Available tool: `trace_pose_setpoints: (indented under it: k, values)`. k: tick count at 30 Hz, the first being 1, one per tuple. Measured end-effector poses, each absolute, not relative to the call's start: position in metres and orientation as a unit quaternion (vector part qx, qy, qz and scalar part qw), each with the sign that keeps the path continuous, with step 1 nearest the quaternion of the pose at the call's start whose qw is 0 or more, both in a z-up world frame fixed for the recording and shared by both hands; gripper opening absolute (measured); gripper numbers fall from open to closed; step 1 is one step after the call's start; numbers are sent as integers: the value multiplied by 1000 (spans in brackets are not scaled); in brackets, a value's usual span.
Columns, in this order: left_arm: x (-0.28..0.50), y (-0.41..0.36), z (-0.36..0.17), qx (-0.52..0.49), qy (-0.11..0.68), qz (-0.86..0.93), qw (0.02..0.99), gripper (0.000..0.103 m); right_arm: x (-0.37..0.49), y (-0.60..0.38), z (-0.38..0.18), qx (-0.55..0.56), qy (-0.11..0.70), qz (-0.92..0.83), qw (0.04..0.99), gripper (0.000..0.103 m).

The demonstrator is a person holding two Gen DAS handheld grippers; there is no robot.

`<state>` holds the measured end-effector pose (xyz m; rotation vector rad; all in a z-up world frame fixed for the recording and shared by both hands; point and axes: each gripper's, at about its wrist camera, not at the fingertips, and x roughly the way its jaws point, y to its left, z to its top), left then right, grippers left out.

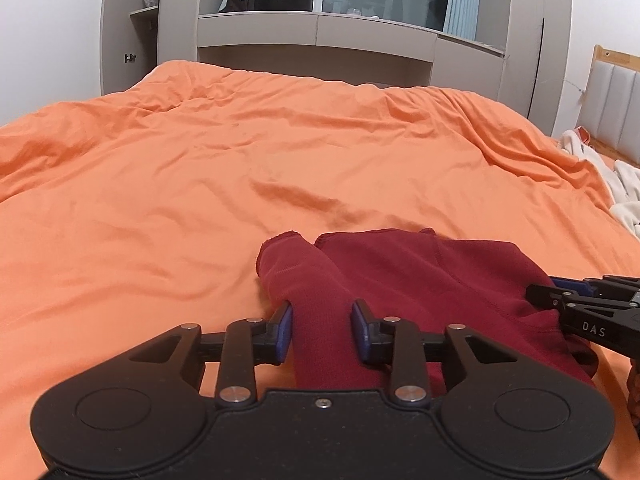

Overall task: Fold small clothes
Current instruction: 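Open the right tool and release the folded sweater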

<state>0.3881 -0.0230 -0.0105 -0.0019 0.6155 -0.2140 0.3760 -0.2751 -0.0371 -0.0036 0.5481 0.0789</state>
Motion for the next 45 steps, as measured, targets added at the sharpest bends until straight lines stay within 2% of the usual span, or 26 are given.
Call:
trace_pose_setpoints:
  k: [2, 4, 5, 7, 9, 13, 15, 21, 28, 36, 45]
  values:
    - [389, -25, -11, 2, 305, -99, 947, 46, 375, -276, -36, -1, 270, 34, 962, 46]
    - [388, -26, -11, 7, 305, -92, 948, 62, 373, -278, -35, -2, 271, 25, 962, 61]
    - [388, -26, -10, 9, 303, -88, 949, 65, 372, -278, -33, -2, 270, 23, 963, 65]
    - [386, -25, -9, 11, 300, -81, 950, 75, 369, -280, -30, -2, 267, 21, 964, 84]
    - [384, -24, -7, 12, 295, -75, 953, 83, 363, -282, -26, 0, 265, 20, 964, 94]
    - [380, -17, -4, 10, 289, -59, 956, 94, 346, -284, -19, 1, 262, 29, 965, 101]
    - [377, -13, -3, 7, 289, -51, 956, 98, 336, -285, -17, 10, 260, 37, 965, 103]
    - [365, -7, -4, -7, 295, -46, 954, 102, 313, -269, -12, 13, 256, 84, 963, 103]
    - [345, -9, -12, 0, 293, -32, 956, 102, 299, -235, -33, -94, 284, 90, 950, 103]
    - [324, -15, -12, 22, 275, -26, 961, 102, 295, -242, -38, -96, 284, 56, 952, 103]
    - [293, -14, 4, 29, 255, -34, 966, 102, 278, -247, -34, -107, 247, 22, 963, 103]
